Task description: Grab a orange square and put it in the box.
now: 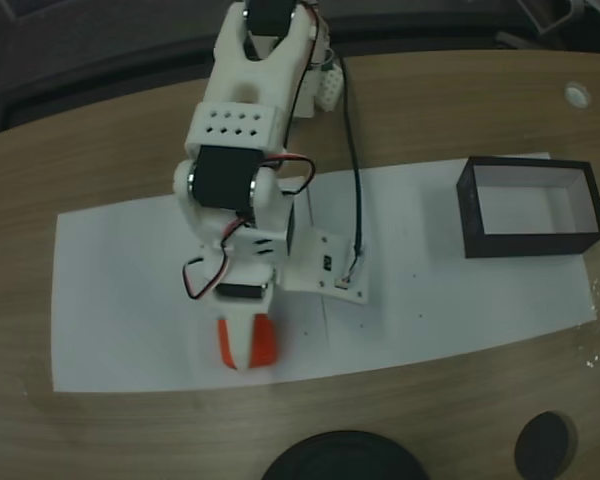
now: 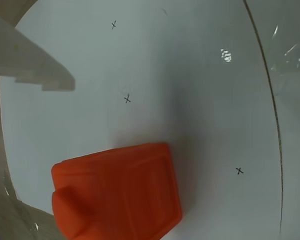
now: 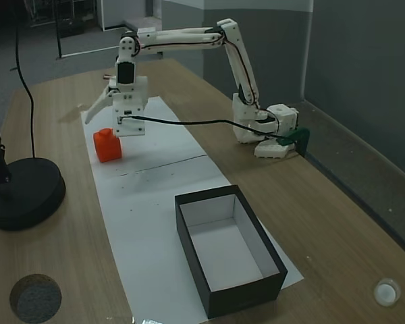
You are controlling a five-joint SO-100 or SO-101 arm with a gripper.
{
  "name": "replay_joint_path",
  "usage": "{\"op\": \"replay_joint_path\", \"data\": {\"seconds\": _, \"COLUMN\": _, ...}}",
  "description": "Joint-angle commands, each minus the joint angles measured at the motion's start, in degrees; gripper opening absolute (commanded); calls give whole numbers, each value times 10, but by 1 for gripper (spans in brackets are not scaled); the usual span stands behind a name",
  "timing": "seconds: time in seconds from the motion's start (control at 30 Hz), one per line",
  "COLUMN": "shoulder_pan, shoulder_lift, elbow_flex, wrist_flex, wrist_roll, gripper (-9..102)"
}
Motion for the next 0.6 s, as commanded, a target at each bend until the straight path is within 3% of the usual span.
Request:
{"op": "replay_joint_path", "data": {"seconds": 0.0, "shoulder_pan": 3, "shoulder_lift": -14, "elbow_flex": -62, "wrist_flex": 2, "wrist_roll": -4, "gripper": 47}}
{"op": "replay_joint_path", "data": {"seconds": 0.27, "shoulder_pan": -4, "shoulder_lift": -64, "elbow_flex": -70, "wrist_flex": -4, "wrist_roll": -24, "gripper": 43}}
{"op": "replay_joint_path", "data": {"seconds": 0.33, "shoulder_pan": -7, "shoulder_lift": -70, "elbow_flex": -70, "wrist_flex": -5, "wrist_roll": -39, "gripper": 35}}
{"op": "replay_joint_path", "data": {"seconds": 0.47, "shoulder_pan": -9, "shoulder_lift": -80, "elbow_flex": -70, "wrist_flex": -5, "wrist_roll": -44, "gripper": 7}}
{"op": "replay_joint_path", "data": {"seconds": 0.57, "shoulder_pan": -11, "shoulder_lift": -86, "elbow_flex": -70, "wrist_flex": -6, "wrist_roll": -45, "gripper": 3}}
